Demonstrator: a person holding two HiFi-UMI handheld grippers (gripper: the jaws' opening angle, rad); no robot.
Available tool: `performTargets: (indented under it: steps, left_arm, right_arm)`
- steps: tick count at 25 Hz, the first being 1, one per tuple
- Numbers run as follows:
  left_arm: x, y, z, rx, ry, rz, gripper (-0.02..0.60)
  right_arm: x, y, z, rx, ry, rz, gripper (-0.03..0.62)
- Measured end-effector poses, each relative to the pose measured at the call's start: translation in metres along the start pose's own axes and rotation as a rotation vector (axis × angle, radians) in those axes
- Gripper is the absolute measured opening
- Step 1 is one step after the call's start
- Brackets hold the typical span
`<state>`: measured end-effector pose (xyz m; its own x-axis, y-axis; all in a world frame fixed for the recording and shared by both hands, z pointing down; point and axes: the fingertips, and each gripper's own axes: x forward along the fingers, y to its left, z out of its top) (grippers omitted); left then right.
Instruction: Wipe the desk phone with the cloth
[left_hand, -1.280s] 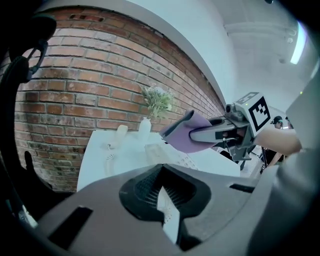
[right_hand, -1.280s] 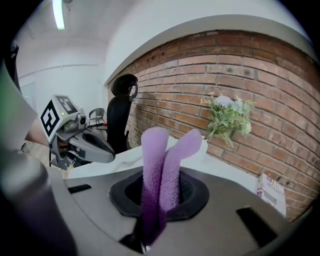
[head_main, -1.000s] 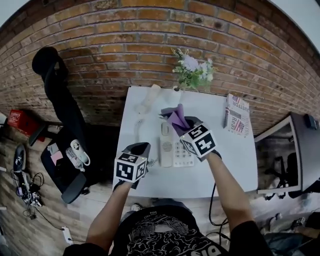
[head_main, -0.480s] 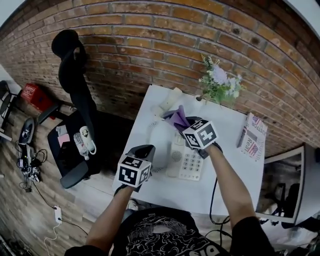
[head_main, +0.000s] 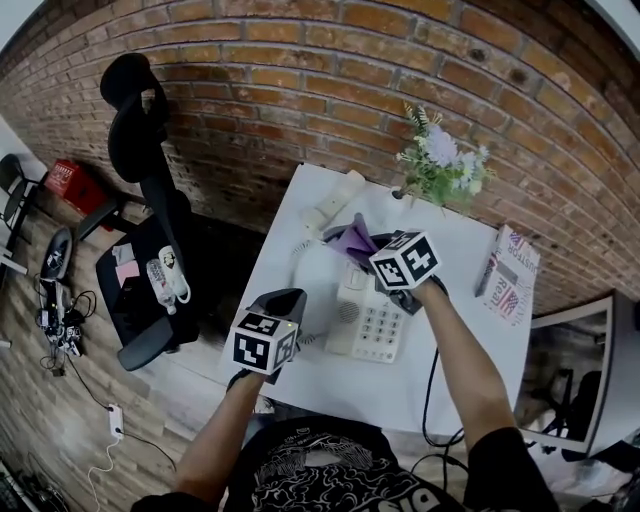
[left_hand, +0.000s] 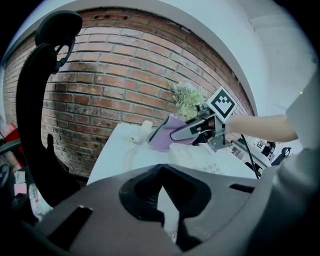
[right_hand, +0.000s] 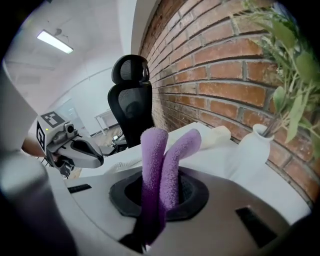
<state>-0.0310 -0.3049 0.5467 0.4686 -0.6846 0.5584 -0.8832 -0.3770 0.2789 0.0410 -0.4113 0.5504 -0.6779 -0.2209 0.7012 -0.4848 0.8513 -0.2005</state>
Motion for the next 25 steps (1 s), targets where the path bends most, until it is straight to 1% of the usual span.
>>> performTargets:
  steps: [13,25]
  left_arm:
    - [0.019,-0.016,0.009,0.034,0.005,-0.044,0.006]
    - [0.037,-0.041,0.017,0.059,0.004,-0.109,0.006]
  right_arm:
    - [-0.028,-0.026,-0.023,0.066,-0.007,-0.026,0.049]
    - [-0.058,-0.049,-0.049,0.119,-0.011,-0.096,0.049]
